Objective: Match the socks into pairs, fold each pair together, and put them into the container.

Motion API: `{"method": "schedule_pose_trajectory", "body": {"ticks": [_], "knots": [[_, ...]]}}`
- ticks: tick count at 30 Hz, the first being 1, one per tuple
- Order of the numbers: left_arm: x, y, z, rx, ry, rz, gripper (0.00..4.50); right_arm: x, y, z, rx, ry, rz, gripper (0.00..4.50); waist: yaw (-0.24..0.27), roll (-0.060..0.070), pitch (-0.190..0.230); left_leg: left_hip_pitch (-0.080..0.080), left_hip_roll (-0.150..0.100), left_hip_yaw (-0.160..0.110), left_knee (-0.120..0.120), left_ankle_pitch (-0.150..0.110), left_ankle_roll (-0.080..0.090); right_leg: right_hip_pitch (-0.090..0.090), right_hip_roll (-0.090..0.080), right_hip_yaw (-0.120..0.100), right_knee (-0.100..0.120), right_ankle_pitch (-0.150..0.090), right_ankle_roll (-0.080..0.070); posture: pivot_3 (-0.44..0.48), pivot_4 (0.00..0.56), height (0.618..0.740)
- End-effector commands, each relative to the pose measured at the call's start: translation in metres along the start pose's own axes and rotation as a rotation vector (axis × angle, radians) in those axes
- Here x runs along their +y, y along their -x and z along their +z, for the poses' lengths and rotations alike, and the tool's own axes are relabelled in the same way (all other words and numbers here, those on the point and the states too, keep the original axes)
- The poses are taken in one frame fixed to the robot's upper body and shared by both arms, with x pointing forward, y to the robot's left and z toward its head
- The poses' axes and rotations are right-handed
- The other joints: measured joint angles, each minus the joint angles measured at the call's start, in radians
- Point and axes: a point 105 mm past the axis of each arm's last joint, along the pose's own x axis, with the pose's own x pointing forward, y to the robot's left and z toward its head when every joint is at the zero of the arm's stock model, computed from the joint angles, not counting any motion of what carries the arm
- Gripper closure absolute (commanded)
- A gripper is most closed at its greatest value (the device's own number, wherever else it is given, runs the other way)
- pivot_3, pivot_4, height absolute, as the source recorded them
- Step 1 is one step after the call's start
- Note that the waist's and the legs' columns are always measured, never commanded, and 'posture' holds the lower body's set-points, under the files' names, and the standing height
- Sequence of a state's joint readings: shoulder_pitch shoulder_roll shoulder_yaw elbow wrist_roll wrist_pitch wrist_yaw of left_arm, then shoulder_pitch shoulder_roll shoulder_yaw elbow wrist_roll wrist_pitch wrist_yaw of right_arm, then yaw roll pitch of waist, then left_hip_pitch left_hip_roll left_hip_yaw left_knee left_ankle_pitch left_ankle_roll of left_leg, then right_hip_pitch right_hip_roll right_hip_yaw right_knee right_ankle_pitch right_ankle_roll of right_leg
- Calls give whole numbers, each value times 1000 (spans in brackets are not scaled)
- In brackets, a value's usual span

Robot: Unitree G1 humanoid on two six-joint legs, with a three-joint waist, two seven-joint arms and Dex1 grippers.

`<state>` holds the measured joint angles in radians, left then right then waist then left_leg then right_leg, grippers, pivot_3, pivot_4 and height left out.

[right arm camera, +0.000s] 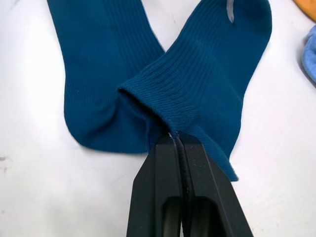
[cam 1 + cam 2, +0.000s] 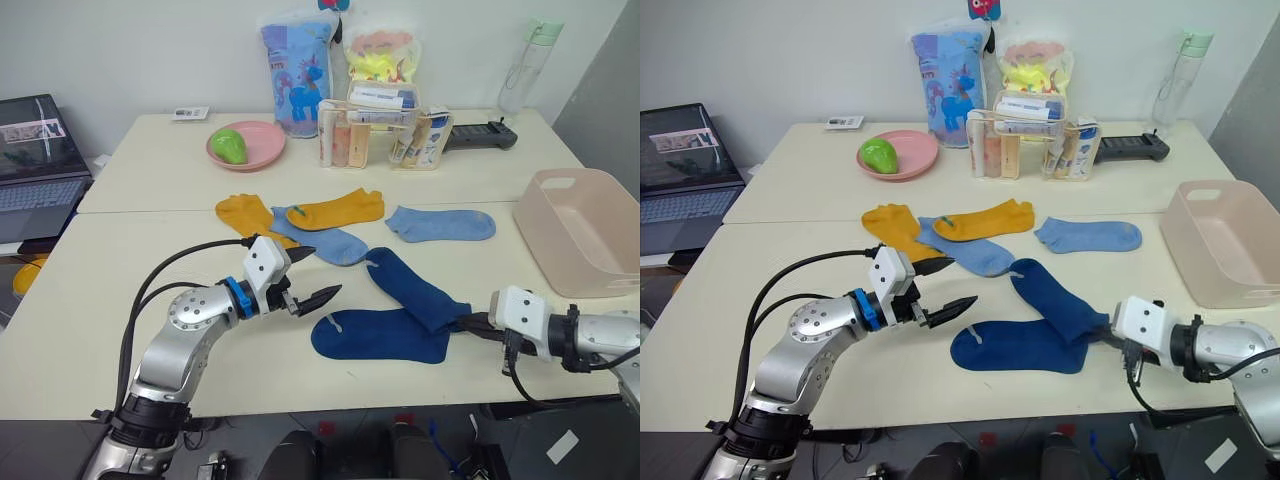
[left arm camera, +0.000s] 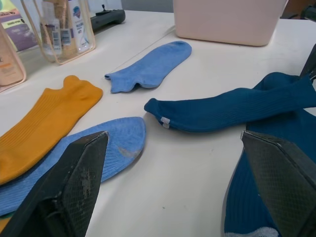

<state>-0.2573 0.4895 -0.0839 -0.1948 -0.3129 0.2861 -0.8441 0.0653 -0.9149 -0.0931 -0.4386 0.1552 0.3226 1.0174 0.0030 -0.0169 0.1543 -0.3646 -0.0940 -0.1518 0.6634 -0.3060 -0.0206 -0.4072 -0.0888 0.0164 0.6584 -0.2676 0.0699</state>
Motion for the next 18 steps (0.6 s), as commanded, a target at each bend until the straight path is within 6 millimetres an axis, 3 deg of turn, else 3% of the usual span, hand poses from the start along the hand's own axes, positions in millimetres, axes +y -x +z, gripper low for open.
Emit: {"method": "schedule_pose_trajectory", "body": {"ticks": [1, 2, 5, 10, 18], "knots": [[-4, -5, 3, 9, -95, -60, 0, -2, 0, 8, -21, 35, -36, 4468, 1, 0, 0, 0, 0, 0, 0, 0, 0, 0, 0, 0, 0, 0, 0, 0, 150, 740], [-5, -7, 2, 15, -112, -76, 0, -2, 1, 8, -21, 34, -36, 4468, 1, 0, 0, 0, 0, 0, 0, 0, 0, 0, 0, 0, 0, 0, 0, 0, 150, 740], [-1, -12, 6, 15, -159, -95, 0, -3, 7, 7, -4, 51, -36, 3856, 2, 0, 0, 0, 0, 0, 0, 0, 0, 0, 0, 0, 0, 0, 0, 0, 150, 740], [1, -21, -1, 39, -253, -146, 0, -3, 10, 10, 9, 69, -26, 2177, 4, 0, 0, 0, 0, 0, 0, 0, 0, 1, 0, 0, 0, 0, 0, 0, 150, 740], [7, -58, -6, 51, -520, -219, 0, 7, 0, 31, -31, 111, 7, 2177, 15, -2, 1, 0, -1, 0, 2, 0, 0, 1, 0, -2, 0, 0, 0, 0, 150, 740]]}}
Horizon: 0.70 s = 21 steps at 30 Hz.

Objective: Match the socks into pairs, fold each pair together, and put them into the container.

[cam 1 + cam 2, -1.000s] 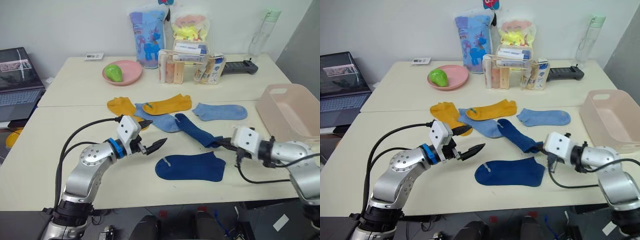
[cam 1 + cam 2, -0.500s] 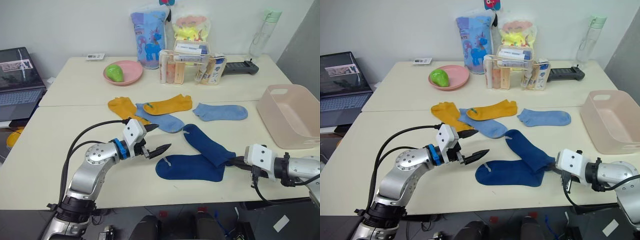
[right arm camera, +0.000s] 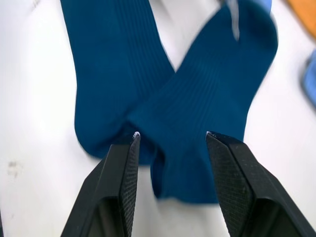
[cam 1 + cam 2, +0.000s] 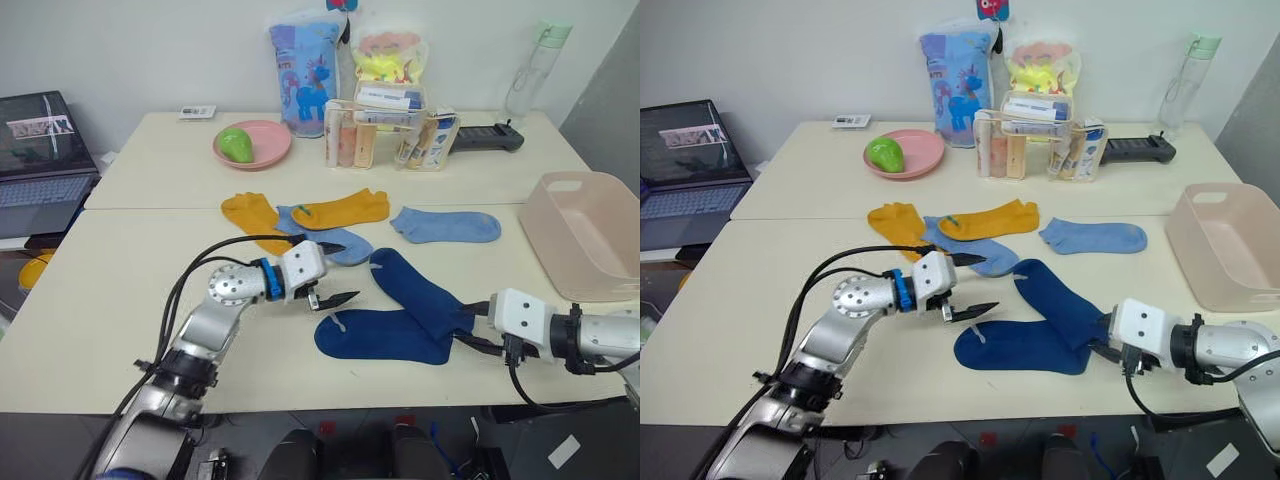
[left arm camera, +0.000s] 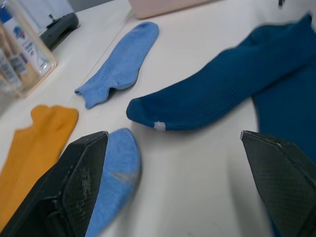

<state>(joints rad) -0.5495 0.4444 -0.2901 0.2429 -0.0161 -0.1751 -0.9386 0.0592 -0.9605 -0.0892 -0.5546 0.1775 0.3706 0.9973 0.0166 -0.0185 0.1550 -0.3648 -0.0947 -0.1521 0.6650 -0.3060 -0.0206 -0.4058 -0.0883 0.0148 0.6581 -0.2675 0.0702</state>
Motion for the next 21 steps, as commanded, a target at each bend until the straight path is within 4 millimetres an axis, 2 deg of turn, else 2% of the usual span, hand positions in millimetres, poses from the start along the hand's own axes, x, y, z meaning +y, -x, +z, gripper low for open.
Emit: {"method": "schedule_pose_trajectory", "body": {"ticks": [1, 4, 12, 21], "knots": [[2, -9, 1, -4, -131, -31, 0, 4, -6, 9, -19, 34, -5, 2177, 1, 0, 0, 0, 0, 0, 0, 0, 0, 0, 0, 0, 0, 0, 0, 0, 150, 740], [1, -21, -3, 15, -233, -83, 0, 10, -16, 8, -14, 57, 4, 2177, 3, 0, 0, 0, 0, 0, 0, 0, 0, 0, 0, 0, 0, 0, 0, 0, 150, 740], [7, -40, -11, 48, -344, -117, 0, 15, -28, 1, 14, 130, -7, 2177, 4, -1, 0, 0, -1, 0, 0, 0, 0, -1, 1, 0, 0, 0, 0, 0, 150, 740], [2, -56, -12, 48, -350, -163, 0, 11, -33, -11, 39, 168, -23, 2177, 5, -1, 0, 0, -2, 0, 1, 0, 0, 0, 1, 0, 1, 0, 1, 0, 150, 740]]}}
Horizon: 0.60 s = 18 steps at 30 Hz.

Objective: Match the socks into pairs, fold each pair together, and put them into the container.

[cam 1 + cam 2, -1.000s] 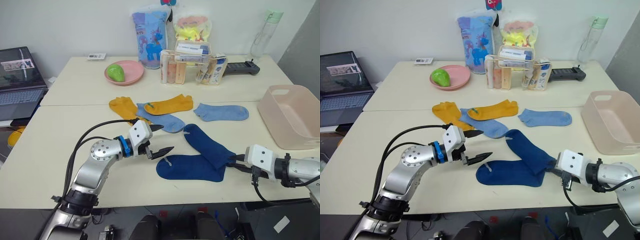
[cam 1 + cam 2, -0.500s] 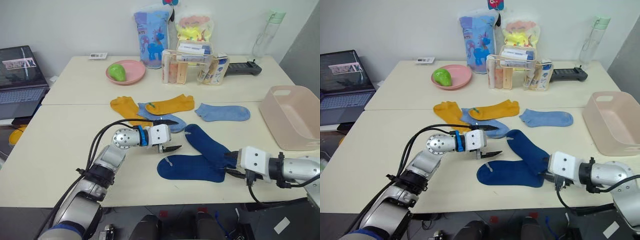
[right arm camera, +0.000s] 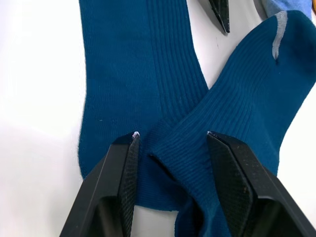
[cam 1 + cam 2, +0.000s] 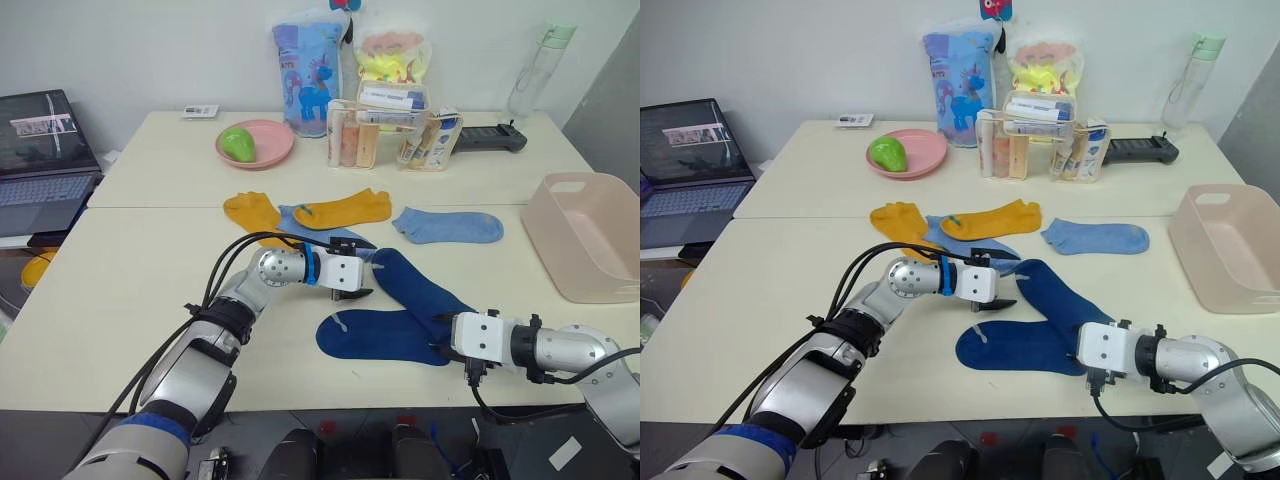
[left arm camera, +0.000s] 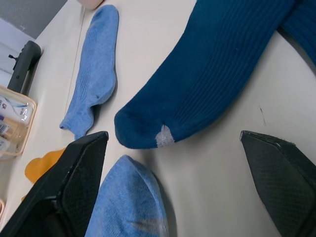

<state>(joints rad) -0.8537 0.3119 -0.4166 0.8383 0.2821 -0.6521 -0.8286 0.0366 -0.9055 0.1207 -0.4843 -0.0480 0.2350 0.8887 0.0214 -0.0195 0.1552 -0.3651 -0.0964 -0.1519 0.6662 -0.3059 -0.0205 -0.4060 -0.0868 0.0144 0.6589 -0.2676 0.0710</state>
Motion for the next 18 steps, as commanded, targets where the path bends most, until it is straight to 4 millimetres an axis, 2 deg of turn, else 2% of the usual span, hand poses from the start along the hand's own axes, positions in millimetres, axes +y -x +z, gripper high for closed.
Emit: {"method": "schedule_pose_trajectory", "body": {"ticks": [1, 2, 5, 7, 9, 18], "knots": [[-1, -8, 4, -6, -24, -29, 0, -7, 1, 0, -6, 42, -29, 2555, 1, 0, 0, 0, 0, 0, 0, 0, 0, 0, 0, 0, 0, 0, 0, 0, 150, 740], [-1, -9, 4, -5, -25, -32, 0, -7, 2, -1, -1, 46, -26, 2729, 1, 0, 0, 0, 0, 0, 0, 0, 0, 0, 0, 0, 0, 0, 0, 0, 150, 740], [-1, -11, 4, -5, -19, -39, 0, -6, 3, -3, 1, 54, -17, 3769, 1, 0, 0, 0, 0, 0, 0, 0, 0, 0, 0, 0, 0, 0, 0, 0, 150, 740], [-5, -13, 0, 13, 6, -68, 418, -7, 4, -1, -21, 25, -19, 4490, 1, 0, 0, 0, 0, 0, 0, 0, 0, 0, 0, 0, 0, 0, 0, 0, 150, 740], [-5, -15, -1, 22, 25, -78, 937, -11, 4, 4, -60, -34, -42, 4500, 1, 0, 0, 0, 0, 0, 1, 0, 0, 0, 0, 0, 0, 0, 0, 0, 150, 740], [-6, -14, 0, 6, 53, -99, 3929, -28, 16, 5, -87, -94, -85, 4500, -1, 0, 0, 0, 0, 0, 1, 0, 0, 0, 0, 0, 1, 0, 0, 0, 150, 740]]}}
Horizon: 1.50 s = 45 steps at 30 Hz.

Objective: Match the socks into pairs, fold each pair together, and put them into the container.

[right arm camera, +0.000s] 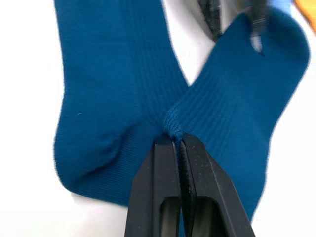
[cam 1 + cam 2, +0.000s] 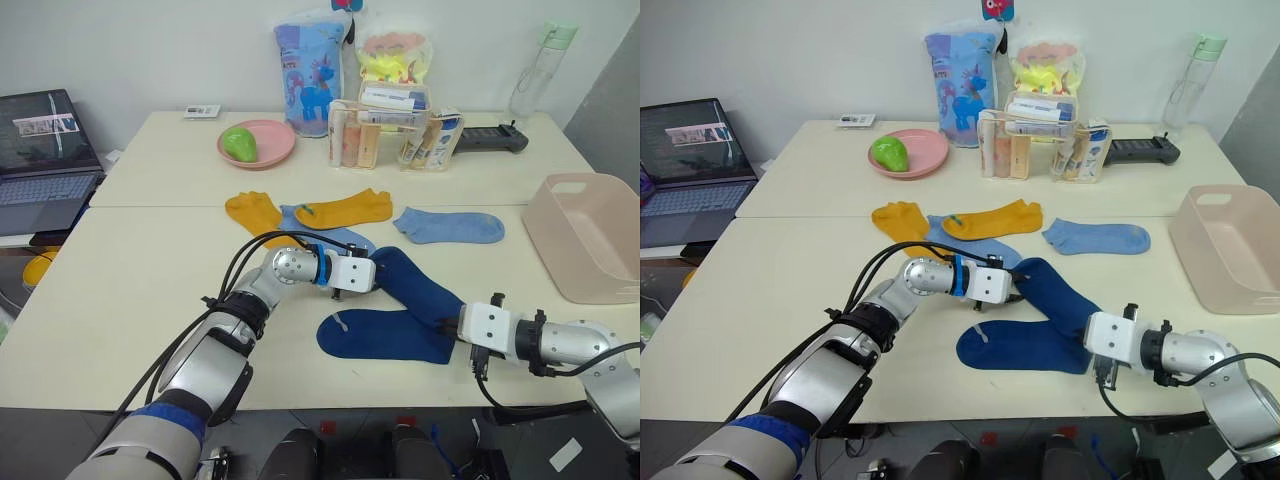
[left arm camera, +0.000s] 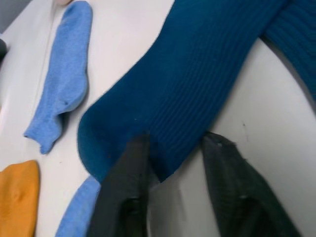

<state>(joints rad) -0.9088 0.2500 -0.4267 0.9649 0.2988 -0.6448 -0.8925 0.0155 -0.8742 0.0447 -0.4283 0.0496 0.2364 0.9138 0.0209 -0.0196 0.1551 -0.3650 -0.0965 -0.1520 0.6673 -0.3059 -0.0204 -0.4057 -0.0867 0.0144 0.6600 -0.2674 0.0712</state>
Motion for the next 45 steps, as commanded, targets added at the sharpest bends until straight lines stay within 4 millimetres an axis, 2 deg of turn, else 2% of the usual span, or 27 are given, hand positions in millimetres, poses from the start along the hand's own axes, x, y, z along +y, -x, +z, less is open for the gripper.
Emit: {"method": "schedule_pose_trajectory", "body": {"ticks": [1, 2, 12, 21, 24, 30, 35, 39, 42, 43, 45], "knots": [[4, 2, 2, -13, 19, 6, 4286, -16, 10, 11, -45, -14, -44, 4500, 0, 0, 0, 0, 0, 0, 0, 0, 0, 0, 0, 0, 0, 0, 0, 0, 150, 740], [5, 2, 3, -27, 50, 13, 4485, -19, 12, 13, -62, -25, -45, 4500, -1, 0, 0, 0, 0, 0, 0, 0, 0, 0, 0, 0, 0, 0, 0, 0, 150, 740], [19, 14, 13, -121, 164, 87, 4485, -38, 17, 23, -146, -77, -85, 4500, -7, 0, 0, 0, 0, 0, 0, 0, 0, -1, 0, 0, 0, 0, 0, 0, 150, 740], [15, 35, 11, -154, 222, 75, 4485, -43, 22, 25, -177, -123, -74, 4500, -11, 0, 0, 0, 1, 0, 0, 0, 0, -1, 0, 0, 0, 0, 0, 0, 150, 740], [13, 33, 12, -152, 215, 73, 3902, -42, 24, 24, -173, -133, -66, 4500, -11, 0, 0, 0, 0, 0, 0, 0, 0, -1, 0, 0, 0, 0, 0, 0, 150, 740], [14, 23, 20, -161, 137, 54, 2056, -40, 26, 23, -168, -146, -59, 4500, -12, 0, 0, 0, 0, 0, 0, 0, 0, -1, 0, 0, 0, 0, 0, 0, 150, 740], [12, 20, 22, -153, 77, 30, 2056, -38, 25, 22, -167, -151, -59, 4500, -13, 0, 0, 0, 1, 0, -1, 0, 0, -1, 0, 0, 1, 0, 0, 0, 150, 740], [11, 16, 15, -95, 20, 6, 2056, -38, 25, 21, -165, -153, -60, 4500, -13, 0, 0, 0, 0, 0, 0, 0, 0, -1, 0, 0, 1, 0, 0, 0, 150, 740], [14, 13, 16, -104, 32, 23, 2056, -38, 25, 21, -166, -154, -61, 4500, -14, 0, 0, 0, 1, 1, -1, 0, 0, -1, 0, 0, 1, 0, 0, 0, 150, 740], [15, 12, 16, -105, 35, 28, 2462, -38, 24, 21, -167, -154, -60, 4500, -14, 0, 0, 0, 1, 0, 0, 0, 0, -1, 0, 0, 1, 0, 0, 0, 150, 740], [15, 12, 16, -107, 34, 29, 2943, -37, 24, 22, -170, -156, -58, 4500, -13, 0, 0, 0, 0, 0, 0, 0, 0, -1, 0, 0, 1, 0, 0, 0, 150, 740]]}}
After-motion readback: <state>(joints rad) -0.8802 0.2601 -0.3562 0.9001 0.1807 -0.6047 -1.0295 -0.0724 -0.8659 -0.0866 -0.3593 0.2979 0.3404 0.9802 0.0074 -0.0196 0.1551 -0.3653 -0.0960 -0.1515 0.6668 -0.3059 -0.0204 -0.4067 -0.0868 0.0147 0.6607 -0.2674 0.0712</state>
